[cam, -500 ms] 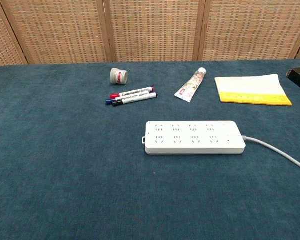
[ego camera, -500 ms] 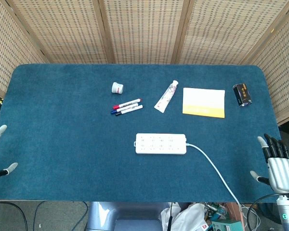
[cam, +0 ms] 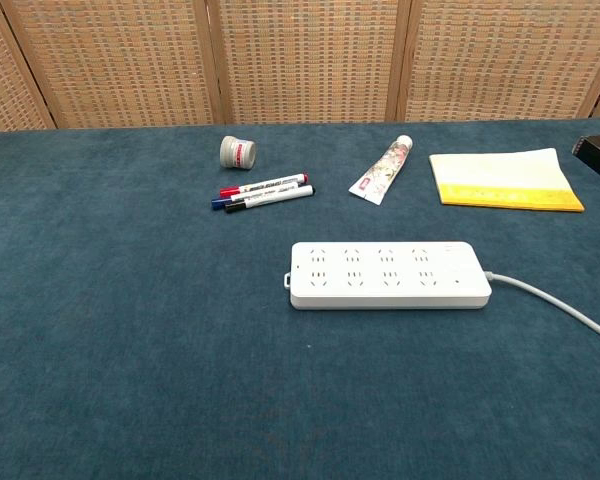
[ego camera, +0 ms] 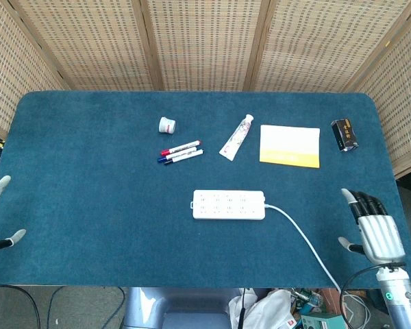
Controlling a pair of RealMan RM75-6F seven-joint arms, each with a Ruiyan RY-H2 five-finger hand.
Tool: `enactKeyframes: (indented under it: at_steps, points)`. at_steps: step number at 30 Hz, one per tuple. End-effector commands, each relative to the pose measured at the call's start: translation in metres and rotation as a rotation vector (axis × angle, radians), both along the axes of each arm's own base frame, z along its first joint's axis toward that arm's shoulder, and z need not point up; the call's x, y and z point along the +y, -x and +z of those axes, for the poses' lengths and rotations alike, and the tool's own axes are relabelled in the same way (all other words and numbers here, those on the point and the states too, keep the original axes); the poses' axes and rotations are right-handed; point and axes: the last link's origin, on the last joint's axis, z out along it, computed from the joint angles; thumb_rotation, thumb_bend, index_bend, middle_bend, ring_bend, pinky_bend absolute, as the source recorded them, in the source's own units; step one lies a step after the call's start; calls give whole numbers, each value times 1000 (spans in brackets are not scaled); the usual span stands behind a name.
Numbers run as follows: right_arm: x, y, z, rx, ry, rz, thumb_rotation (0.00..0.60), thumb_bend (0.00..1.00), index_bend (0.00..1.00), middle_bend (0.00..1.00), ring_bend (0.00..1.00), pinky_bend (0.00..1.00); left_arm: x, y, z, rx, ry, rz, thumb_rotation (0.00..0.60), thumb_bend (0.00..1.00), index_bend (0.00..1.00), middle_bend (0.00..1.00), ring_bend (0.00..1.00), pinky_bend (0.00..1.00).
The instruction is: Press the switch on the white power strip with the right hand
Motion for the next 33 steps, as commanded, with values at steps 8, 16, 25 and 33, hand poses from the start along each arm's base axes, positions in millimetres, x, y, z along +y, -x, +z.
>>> enactKeyframes:
  at_steps: [8,16,25,33]
  points:
    - [-51,-47,-47,-6,-347,101,600,959,47,744,882,1000,9,0,-10,34,13,33,600,0,0,0,0,0]
    - [-74,-72,-87,30,-547,66,600,973,157,745,884,1000,15,1,-15,51,9,67,600,0,0,0,0,0]
    - [-87,-91,-106,49,-572,60,600,973,158,745,884,1000,16,0,-15,51,7,72,600,0,0,0,0,0]
    - [-89,-95,-118,79,-588,48,600,973,165,745,884,1000,16,1,-16,54,9,72,600,0,0,0,0,0]
